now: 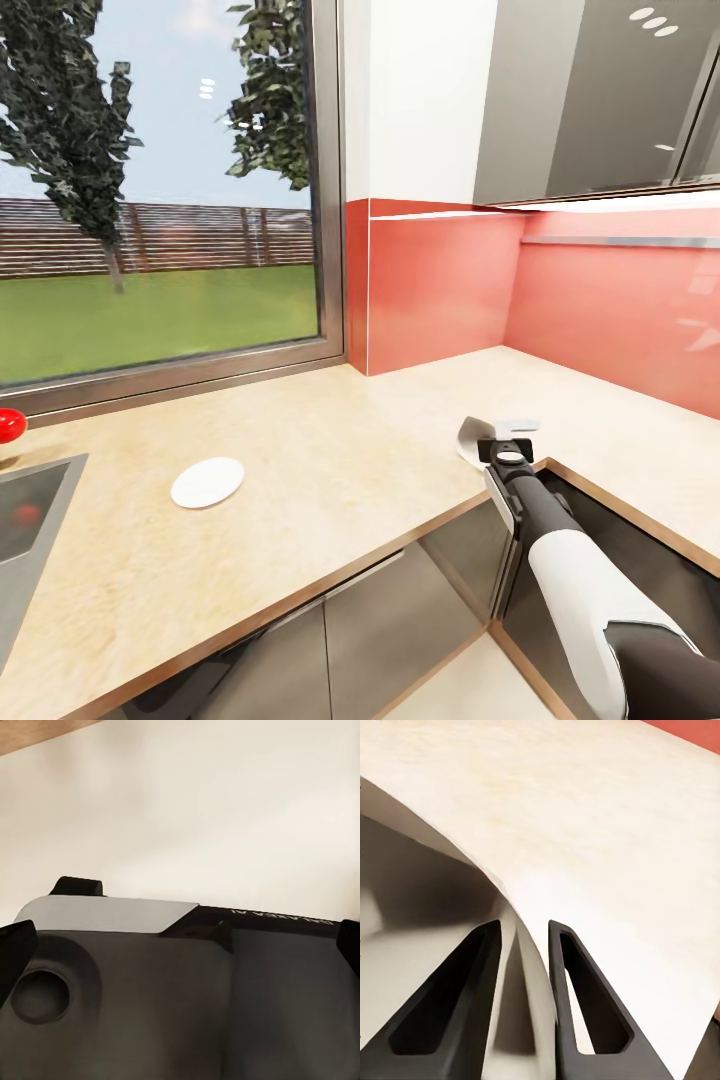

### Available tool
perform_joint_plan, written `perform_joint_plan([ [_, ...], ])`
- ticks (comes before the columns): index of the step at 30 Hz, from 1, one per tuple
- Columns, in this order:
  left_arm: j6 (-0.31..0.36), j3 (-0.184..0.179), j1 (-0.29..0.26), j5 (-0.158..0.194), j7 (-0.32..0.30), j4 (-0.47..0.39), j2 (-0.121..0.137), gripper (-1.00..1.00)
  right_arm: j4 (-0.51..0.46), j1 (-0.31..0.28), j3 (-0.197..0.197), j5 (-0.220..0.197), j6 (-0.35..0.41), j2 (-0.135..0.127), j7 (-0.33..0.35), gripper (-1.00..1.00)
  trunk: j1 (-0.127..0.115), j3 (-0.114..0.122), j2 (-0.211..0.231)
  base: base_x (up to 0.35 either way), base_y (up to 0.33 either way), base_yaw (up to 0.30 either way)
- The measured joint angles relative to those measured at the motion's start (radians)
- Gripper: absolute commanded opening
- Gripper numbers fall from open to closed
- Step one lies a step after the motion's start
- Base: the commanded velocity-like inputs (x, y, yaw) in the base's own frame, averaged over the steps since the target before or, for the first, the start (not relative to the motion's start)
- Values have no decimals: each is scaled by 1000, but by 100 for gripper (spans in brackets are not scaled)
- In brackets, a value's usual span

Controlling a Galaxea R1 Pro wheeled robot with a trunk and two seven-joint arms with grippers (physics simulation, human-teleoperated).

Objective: Set up a coffee station on the kitchen countertop: keep the coffee maker on the countertop, move the bottle of coffee from the kitchen shelf to the counter next to the coffee maker, place a paper coffee filter on top of the coffee maker, put the saucer next to the coffee maker with the coffee cup on the saucer, and place the electric kettle next to the coffee maker.

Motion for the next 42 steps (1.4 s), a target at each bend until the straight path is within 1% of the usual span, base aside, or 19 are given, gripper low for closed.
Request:
perform_joint_plan([
  [3,0,0,0,0,0,0,0,100,0,0,0,0,0,0,0,-100,0,0,0,0,0,0],
  [5,0,-1,0,0,0,-1,0,100,1,0,0,-9,-1,0,2,-100,-8,6,14,0,0,0],
  [11,0,-2,0,0,0,-2,-1,100,1,1,0,-10,-1,0,2,-100,-8,6,14,0,0,0],
  [23,2,-3,0,0,0,-2,-2,100,1,0,0,-10,-1,0,2,-100,-54,44,98,0,0,0],
  [29,1,-2,0,0,0,-2,-2,100,1,1,0,-10,-1,0,2,-100,-54,44,98,0,0,0],
  [34,1,-3,0,0,0,-2,-2,100,1,1,0,-10,-1,0,2,-100,-73,59,133,0,0,0],
  [42,1,-3,0,0,0,-2,-2,100,1,1,0,-11,-1,0,10,-100,-73,59,133,0,0,0],
])
